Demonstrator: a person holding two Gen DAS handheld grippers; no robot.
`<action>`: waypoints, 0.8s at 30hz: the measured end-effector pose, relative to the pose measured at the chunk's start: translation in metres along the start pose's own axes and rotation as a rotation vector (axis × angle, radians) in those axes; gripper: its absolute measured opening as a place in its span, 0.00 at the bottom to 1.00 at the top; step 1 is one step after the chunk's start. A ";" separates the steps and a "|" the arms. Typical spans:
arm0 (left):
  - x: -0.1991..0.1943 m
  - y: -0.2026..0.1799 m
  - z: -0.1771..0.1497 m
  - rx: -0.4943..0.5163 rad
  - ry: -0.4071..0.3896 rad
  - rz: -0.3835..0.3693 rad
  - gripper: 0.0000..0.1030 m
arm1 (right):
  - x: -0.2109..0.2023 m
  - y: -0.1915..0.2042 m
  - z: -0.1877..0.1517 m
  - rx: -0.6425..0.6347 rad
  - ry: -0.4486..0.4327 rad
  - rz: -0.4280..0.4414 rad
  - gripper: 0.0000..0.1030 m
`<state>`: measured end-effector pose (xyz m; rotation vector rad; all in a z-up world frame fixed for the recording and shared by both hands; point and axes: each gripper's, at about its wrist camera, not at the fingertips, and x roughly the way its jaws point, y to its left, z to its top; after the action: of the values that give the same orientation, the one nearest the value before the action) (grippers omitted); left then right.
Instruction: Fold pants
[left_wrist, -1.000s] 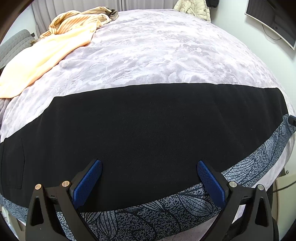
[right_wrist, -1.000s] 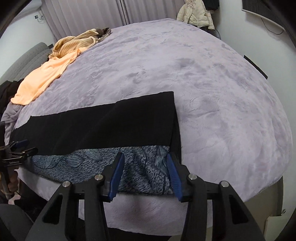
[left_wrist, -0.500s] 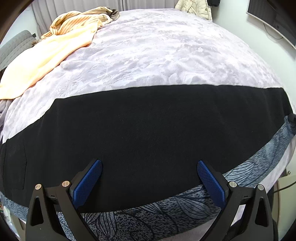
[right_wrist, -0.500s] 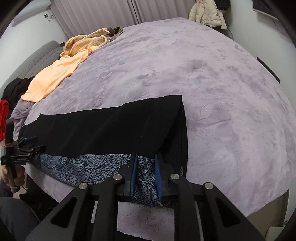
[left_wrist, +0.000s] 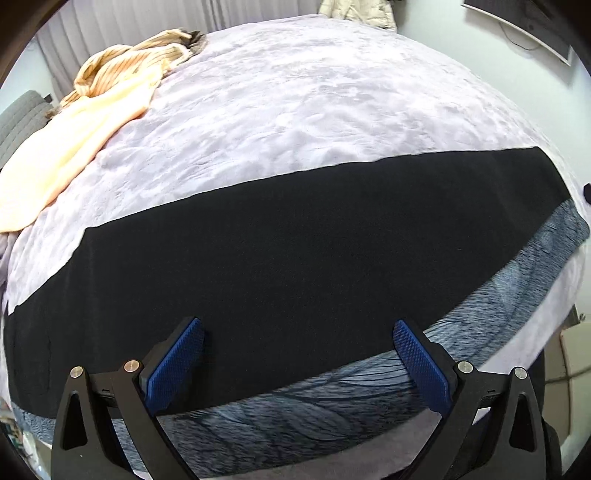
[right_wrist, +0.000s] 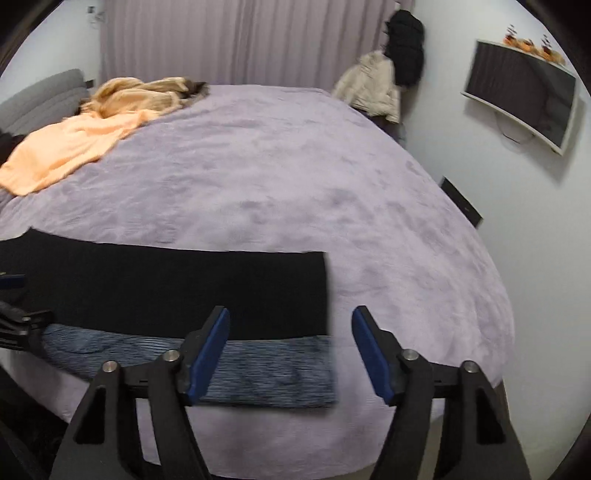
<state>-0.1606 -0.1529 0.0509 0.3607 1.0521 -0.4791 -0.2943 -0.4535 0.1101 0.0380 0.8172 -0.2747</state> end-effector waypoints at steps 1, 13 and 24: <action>-0.001 -0.007 0.000 0.021 -0.008 -0.002 1.00 | 0.000 0.018 -0.001 -0.034 0.006 0.050 0.78; -0.005 0.028 -0.024 -0.015 -0.006 0.033 1.00 | 0.048 0.077 -0.036 -0.247 0.117 0.044 0.85; -0.040 -0.006 -0.035 0.079 -0.102 -0.026 1.00 | 0.014 0.087 -0.006 -0.132 -0.011 0.084 0.96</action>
<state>-0.2058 -0.1326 0.0706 0.3888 0.9413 -0.5576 -0.2671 -0.3718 0.0891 -0.0525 0.8191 -0.1417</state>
